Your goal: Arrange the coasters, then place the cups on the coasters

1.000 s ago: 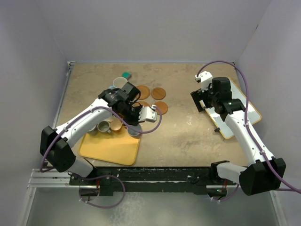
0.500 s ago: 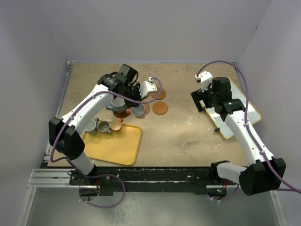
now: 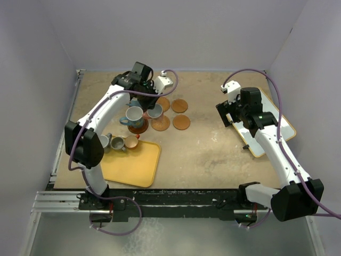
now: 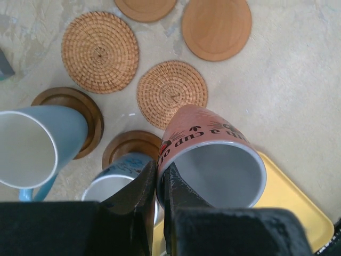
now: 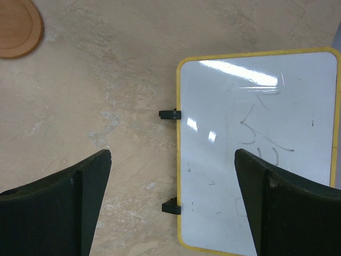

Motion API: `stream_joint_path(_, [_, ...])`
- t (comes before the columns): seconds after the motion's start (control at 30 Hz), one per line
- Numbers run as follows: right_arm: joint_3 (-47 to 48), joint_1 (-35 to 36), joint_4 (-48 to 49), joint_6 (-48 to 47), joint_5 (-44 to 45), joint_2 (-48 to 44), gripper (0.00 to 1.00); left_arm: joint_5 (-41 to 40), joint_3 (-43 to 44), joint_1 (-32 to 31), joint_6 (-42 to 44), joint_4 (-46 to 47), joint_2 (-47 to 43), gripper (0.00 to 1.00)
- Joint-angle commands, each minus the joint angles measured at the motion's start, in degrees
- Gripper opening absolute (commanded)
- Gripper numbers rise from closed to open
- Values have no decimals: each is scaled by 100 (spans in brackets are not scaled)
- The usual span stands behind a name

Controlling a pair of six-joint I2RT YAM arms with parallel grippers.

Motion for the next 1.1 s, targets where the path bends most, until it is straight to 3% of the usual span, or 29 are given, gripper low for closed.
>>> stream_joint_path(0.0, [49,-11,99,-51,38,-38,100,-82,732,94,-307,164,288,3])
stream_joint_path(0.57, [67,-11,90,-57,47,-68,100,-253,3219,344,-253,-807,2328,3])
stream_joint_path(1.07, [55,-11,98,-86,134,-59,100,-410,3988,526,-574,-473,3154,3])
